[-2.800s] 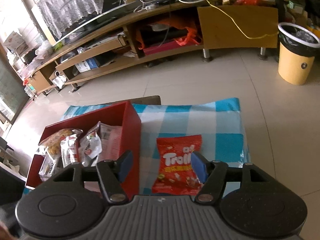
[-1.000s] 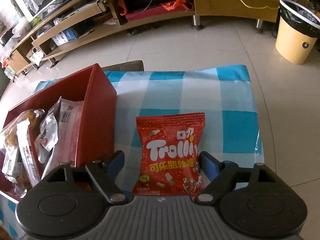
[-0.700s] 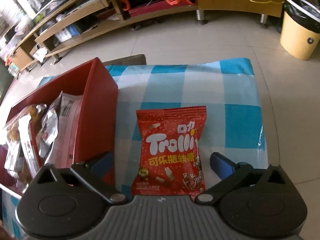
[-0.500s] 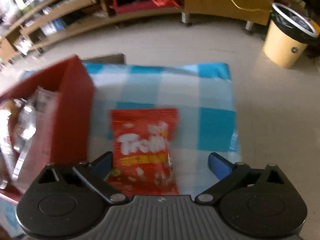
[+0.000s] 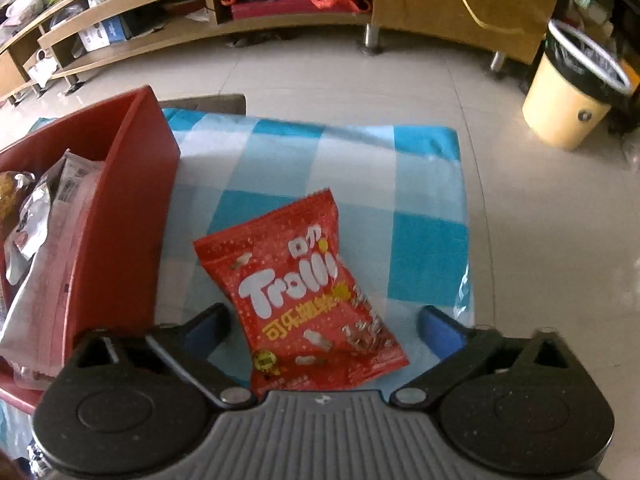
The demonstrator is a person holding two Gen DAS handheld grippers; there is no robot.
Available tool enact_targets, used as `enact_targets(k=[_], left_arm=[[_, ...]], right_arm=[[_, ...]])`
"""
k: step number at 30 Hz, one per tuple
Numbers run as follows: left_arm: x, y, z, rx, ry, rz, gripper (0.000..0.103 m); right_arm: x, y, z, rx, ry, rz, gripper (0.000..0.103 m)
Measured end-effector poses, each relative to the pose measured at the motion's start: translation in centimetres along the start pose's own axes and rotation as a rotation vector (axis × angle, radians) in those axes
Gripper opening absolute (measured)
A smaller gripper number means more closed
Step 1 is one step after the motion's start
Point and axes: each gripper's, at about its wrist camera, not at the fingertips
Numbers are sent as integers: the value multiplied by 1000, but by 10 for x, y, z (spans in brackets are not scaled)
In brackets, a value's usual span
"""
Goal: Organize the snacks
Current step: 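Grasp the red Trolli bag with the right tool while the left tool holds the blue pack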
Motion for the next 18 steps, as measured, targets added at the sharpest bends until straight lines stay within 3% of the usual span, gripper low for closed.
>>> enact_targets(k=[2, 9, 18], left_arm=[[-1, 0, 0, 0, 1, -3, 75], [4, -2, 4, 3, 13, -14, 75], [16, -8, -3, -17, 44, -48, 75]], right_arm=[[7, 3, 2, 18, 5, -22, 57], [18, -6, -1, 15, 27, -6, 55], [63, -52, 3, 37, 50, 2, 54]])
Point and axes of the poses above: each gripper's, at about its wrist camera, not at the fingertips, and x roughly against the way its jaws point, z to its left, y to its top, and after that the axes turned 7 degrees about -z, right-handed
